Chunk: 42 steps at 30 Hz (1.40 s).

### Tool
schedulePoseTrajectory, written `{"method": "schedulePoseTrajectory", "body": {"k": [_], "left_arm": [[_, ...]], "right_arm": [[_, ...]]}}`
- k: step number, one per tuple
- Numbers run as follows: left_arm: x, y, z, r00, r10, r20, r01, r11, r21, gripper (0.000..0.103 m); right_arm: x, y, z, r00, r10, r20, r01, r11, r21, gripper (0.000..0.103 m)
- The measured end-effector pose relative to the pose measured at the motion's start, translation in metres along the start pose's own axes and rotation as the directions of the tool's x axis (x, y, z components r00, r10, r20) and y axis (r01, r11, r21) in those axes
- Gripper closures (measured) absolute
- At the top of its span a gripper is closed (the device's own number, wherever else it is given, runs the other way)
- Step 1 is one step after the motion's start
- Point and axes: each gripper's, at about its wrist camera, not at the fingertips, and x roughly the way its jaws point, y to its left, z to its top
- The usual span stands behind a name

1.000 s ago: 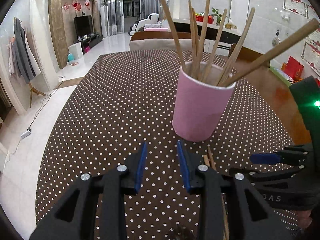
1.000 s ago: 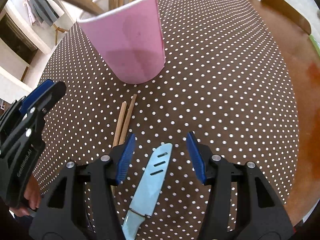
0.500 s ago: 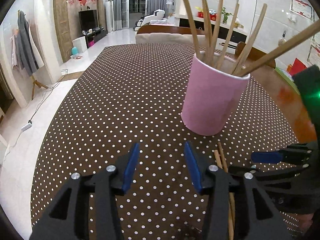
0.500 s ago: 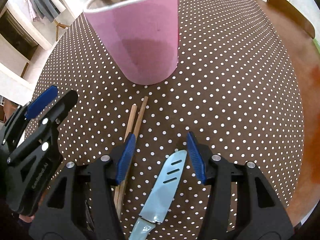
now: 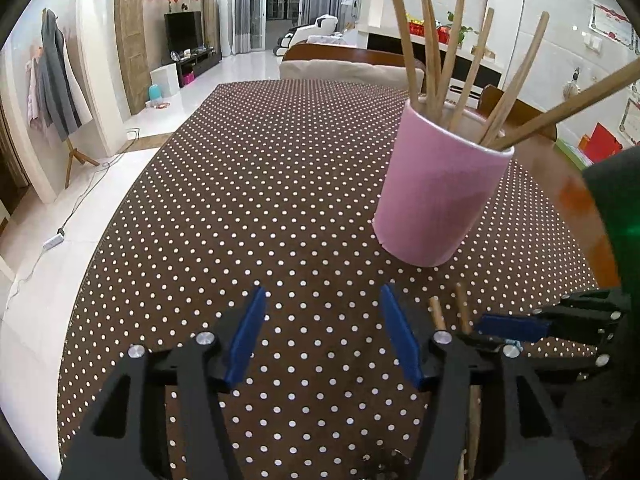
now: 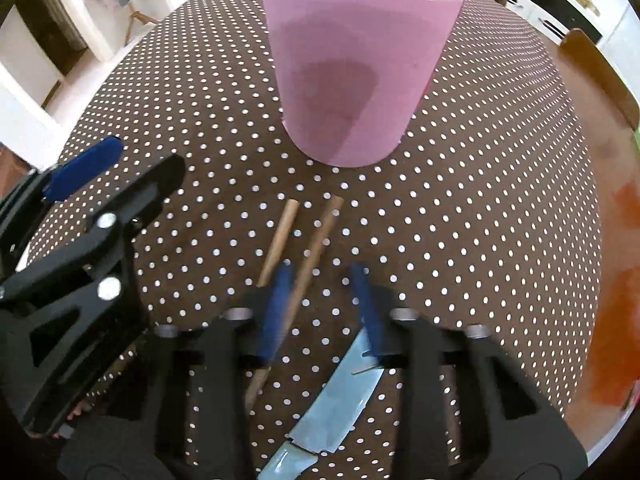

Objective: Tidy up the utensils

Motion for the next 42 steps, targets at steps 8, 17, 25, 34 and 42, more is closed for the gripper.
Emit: {"method": "schedulePoseTrajectory", "body": {"k": [8,17,25,34,42], "left_arm": [[-0.002,-0.014,-0.003,0.996,-0.067,-0.055,0.068,0.998,0.018,0.037],[0.010,-0.048,-0.007,0.986,-0.107,-0.130,0.117,0.991,0.068,0.037],[0.030,-0.073,-0.007,0.993,0.011,-0.118,0.005,0.991,0.135,0.089],[0.008,-0.056,0.009,0.997,-0.051,-0.055,0.053,0.998,0.038,0.097],[-0.031,-0.045,0.031,0.995,-0.080,0.052,0.079,0.997,0.013,0.097]], "right_arm": [[-0.003,-0.048,0.005,0.992,0.125,0.032,-0.129,0.975,0.181,0.094],[-0.028,-0.075,-0.007,0.986,0.144,0.088,-0.160,0.963,0.217,0.094],[-0.043,-0.104,-0.042,0.984,0.152,0.094,-0.171,0.956,0.240,0.095],[-0.065,-0.130,-0.046,0.979,0.141,0.145,-0.175,0.950,0.259,0.097],[-0.111,-0.147,-0.049,0.966,0.118,0.232,-0.177,0.952,0.249,0.097]]}}
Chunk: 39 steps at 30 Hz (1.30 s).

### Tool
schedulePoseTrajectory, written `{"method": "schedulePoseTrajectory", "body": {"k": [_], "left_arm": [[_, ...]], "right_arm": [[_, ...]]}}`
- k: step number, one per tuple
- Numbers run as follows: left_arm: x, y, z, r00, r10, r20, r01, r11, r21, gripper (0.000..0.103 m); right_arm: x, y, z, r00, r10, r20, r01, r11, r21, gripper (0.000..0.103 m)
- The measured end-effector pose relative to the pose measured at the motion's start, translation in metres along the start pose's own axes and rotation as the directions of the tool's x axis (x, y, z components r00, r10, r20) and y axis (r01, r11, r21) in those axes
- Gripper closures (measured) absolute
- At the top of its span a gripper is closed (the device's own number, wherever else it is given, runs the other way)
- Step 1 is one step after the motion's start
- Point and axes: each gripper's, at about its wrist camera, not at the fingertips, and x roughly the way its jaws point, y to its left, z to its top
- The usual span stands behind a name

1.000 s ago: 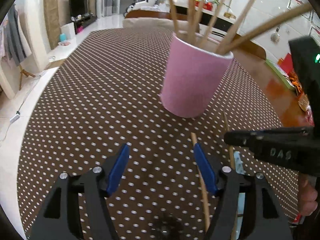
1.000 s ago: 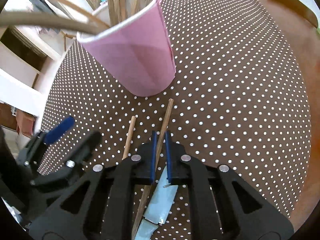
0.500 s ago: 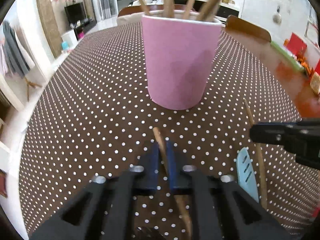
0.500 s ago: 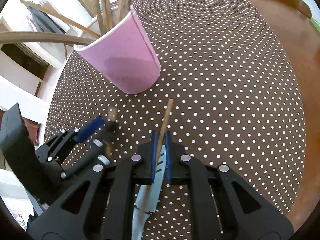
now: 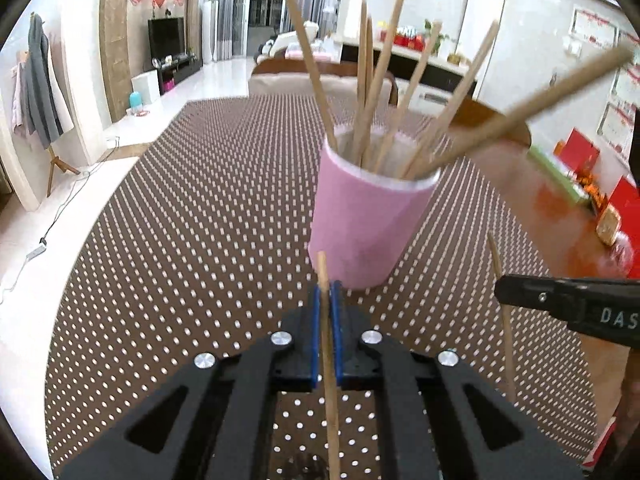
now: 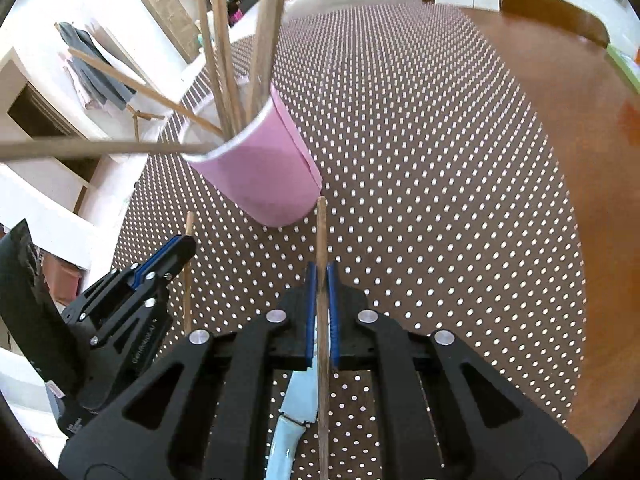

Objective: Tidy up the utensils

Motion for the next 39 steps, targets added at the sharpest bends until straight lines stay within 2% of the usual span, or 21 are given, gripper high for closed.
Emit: {"method": "schedulePoseTrajectory", "body": {"k": [8,15,24,30,39], "left_arm": [[-0.047,0.000,0.029,0.990,-0.012,0.137,0.015,1.000,-0.021,0.097],[-0.074,0.002,0.052,0.972,-0.011,0.235,0.019,0.999,-0.031,0.097],[-0.103,0.006,0.076,0.945,-0.013,0.328,0.030,0.998,-0.048,0.098],[-0.125,0.003,0.093,0.921,-0.011,0.390,0.032,0.998,-0.046,0.098],[-0.165,-0.017,0.118,0.865,-0.003,0.501,0.009,1.000,-0.009,0.098]], "right_arm": [[-0.054,-0.008,0.008,0.993,-0.004,0.121,0.005,1.000,-0.003,0.097],[-0.094,-0.004,0.020,0.977,-0.022,0.213,0.019,1.000,0.016,0.097],[-0.119,0.017,0.033,0.956,-0.019,0.292,0.015,1.000,0.016,0.097],[-0.144,0.035,0.048,0.934,-0.015,0.357,0.017,1.000,0.000,0.097],[-0.186,0.053,0.076,0.891,-0.014,0.455,0.021,1.000,-0.010,0.097]]}}
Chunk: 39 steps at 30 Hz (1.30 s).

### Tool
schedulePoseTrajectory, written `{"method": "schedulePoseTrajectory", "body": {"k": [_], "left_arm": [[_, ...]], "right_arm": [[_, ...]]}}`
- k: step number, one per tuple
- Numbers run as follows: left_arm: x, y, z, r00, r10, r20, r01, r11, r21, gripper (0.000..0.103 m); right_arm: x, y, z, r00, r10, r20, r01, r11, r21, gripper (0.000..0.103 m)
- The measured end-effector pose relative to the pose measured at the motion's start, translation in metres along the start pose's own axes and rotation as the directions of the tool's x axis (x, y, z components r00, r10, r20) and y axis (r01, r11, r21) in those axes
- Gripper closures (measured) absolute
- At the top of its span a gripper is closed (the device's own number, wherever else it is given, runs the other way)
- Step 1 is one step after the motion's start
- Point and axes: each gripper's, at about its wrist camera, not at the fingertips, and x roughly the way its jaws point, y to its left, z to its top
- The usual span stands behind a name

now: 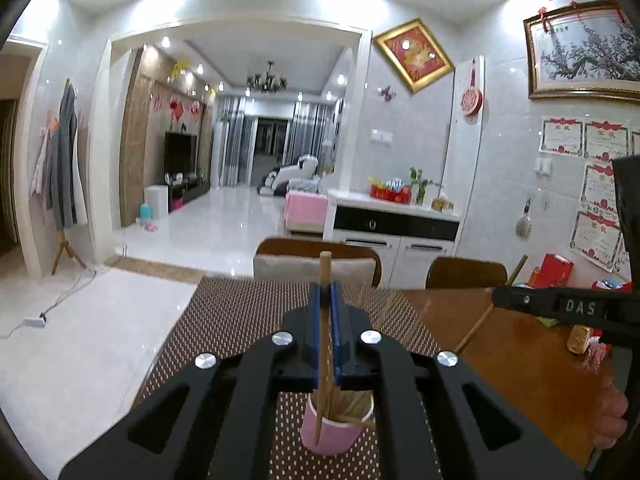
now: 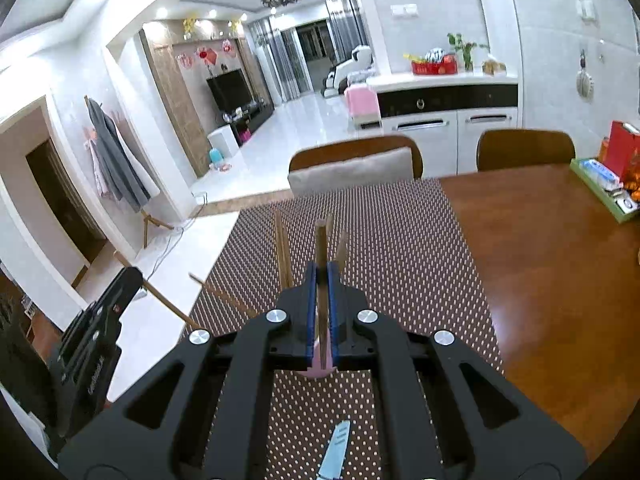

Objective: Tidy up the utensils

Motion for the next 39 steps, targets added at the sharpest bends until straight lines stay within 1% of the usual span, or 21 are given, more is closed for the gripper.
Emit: {"method": "schedulePoseTrajectory", "body": {"k": [8,10,14,17,20,22,25,26,28,31,33,34,35,36,38,39], "left_arm": [[-0.004,-0.014,0.026,0.998,0.010,0.063,-0.011,1.000,0.021,0.098],[0.002,-0.017,0.028,0.998,0.005,0.064,-0.006,1.000,0.020,0.098],[0.015,-0.019,0.026,0.999,0.003,0.047,-0.004,1.000,0.018,0.098],[0.031,-0.017,0.015,1.000,0.012,0.006,-0.012,1.000,0.018,0.098],[0.051,-0.012,-0.001,0.998,0.016,-0.061,-0.015,1.000,0.015,0.098],[0.061,-0.007,-0.015,0.995,0.012,-0.101,-0.011,1.000,0.016,0.098],[0.074,-0.001,-0.034,0.989,0.025,-0.149,-0.021,0.999,0.026,0.097],[0.077,0.002,-0.040,0.986,0.025,-0.162,-0.021,0.999,0.026,0.097],[0.083,0.006,-0.048,0.982,0.018,-0.188,-0.013,1.000,0.028,0.097],[0.091,0.011,-0.060,0.972,0.029,-0.234,-0.021,0.999,0.039,0.096],[0.093,0.014,-0.064,0.968,0.034,-0.248,-0.026,0.999,0.036,0.095],[0.094,0.016,-0.065,0.968,0.032,-0.250,-0.025,0.999,0.031,0.091],[0.093,0.018,-0.066,0.968,0.030,-0.249,-0.025,0.999,0.026,0.083],[0.092,0.019,-0.066,0.969,0.031,-0.246,-0.026,0.999,0.025,0.081],[0.088,0.020,-0.067,0.970,0.034,-0.239,-0.028,0.999,0.028,0.079],[0.086,0.021,-0.067,0.971,0.034,-0.238,-0.027,0.999,0.029,0.079]], "right_arm": [[-0.010,0.014,0.026,0.997,0.005,0.079,-0.004,1.000,-0.012,0.097],[-0.006,0.015,0.029,0.997,0.006,0.079,-0.005,1.000,-0.017,0.097],[0.014,0.019,0.025,0.999,0.001,0.040,0.000,1.000,-0.020,0.097],[0.037,0.016,0.016,1.000,-0.002,-0.018,0.002,1.000,-0.020,0.097],[0.058,0.014,0.005,0.997,-0.003,-0.080,0.001,1.000,-0.027,0.097],[0.076,0.012,-0.007,0.991,-0.006,-0.132,0.002,1.000,-0.031,0.097],[0.096,0.011,-0.026,0.976,0.012,-0.216,-0.021,0.999,-0.040,0.097],[0.099,0.010,-0.030,0.975,0.009,-0.223,-0.019,0.999,-0.044,0.097],[0.100,0.013,-0.037,0.981,-0.036,-0.188,0.022,0.997,-0.075,0.096],[0.099,0.016,-0.041,0.982,-0.037,-0.186,0.022,0.996,-0.085,0.095],[0.097,0.016,-0.041,0.980,-0.025,-0.197,0.009,0.997,-0.080,0.095],[0.097,0.016,-0.041,0.979,-0.019,-0.202,0.003,0.997,-0.082,0.095],[0.095,0.017,-0.042,0.979,-0.016,-0.204,-0.001,0.997,-0.083,0.095],[0.094,0.018,-0.043,0.979,-0.019,-0.205,0.002,0.996,-0.085,0.094],[0.093,0.016,-0.044,0.978,-0.023,-0.208,0.006,0.997,-0.083,0.076],[0.092,0.015,-0.044,0.979,-0.019,-0.201,0.004,0.997,-0.076,0.049]]}}
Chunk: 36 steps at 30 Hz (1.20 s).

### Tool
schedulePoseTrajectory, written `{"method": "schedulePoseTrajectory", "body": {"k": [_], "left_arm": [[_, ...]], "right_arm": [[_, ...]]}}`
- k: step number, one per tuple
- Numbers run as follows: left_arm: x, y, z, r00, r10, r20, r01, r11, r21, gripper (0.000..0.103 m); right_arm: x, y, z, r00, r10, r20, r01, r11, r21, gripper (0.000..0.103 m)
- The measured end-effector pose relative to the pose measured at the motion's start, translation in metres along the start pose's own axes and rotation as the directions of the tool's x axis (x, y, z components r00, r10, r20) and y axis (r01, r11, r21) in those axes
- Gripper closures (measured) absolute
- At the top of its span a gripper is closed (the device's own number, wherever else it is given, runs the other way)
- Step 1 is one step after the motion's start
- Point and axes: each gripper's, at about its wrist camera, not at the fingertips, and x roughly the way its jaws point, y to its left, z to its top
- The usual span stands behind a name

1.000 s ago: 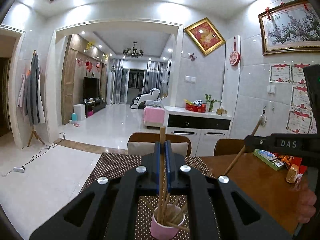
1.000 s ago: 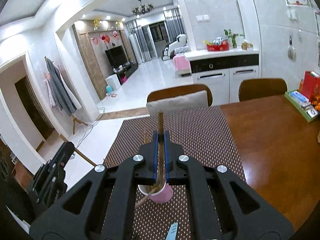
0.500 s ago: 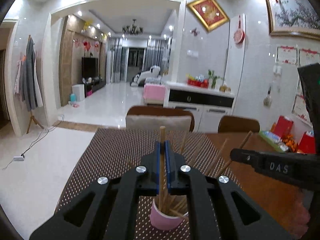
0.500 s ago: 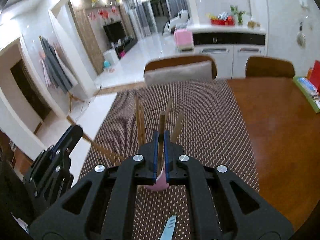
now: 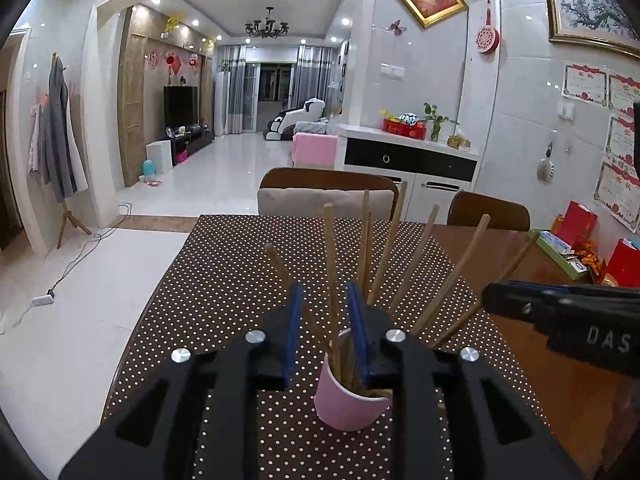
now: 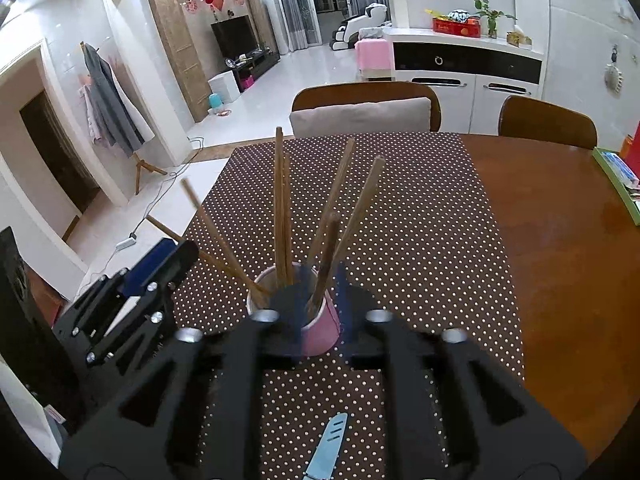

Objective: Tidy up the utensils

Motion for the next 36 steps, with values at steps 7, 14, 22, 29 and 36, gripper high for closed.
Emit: {"method": "schedulePoseTrajectory", "body": {"k": [7,14,22,29,36], "left_arm": [[-0.010,-0.002,-0.004,1.000,-0.005,0.001,0.005,1.000,0.006,0.076],[-0.030,-0.004,-0.016,1.000,-0.004,0.012,0.003,1.000,0.022,0.071],[-0.046,-0.006,-0.038,1.000,0.001,-0.012,0.000,0.999,0.034,0.064],[-0.050,0.000,-0.067,0.998,0.003,-0.067,0.000,0.999,0.043,0.058],[-0.042,0.010,-0.107,0.989,0.001,-0.150,0.004,0.999,0.036,0.052]], "right_arm": [[-0.012,-0.001,-0.008,0.999,-0.018,0.033,0.017,1.000,0.012,0.036],[-0.019,-0.005,-0.022,1.000,-0.020,0.024,0.020,1.000,0.011,0.036],[-0.015,-0.009,-0.049,0.999,-0.030,-0.020,0.030,0.999,0.021,0.035],[0.003,-0.013,-0.084,0.993,-0.053,-0.106,0.055,0.998,0.022,0.035],[0.034,-0.015,-0.122,0.972,-0.068,-0.227,0.071,0.998,0.004,0.034]]}}
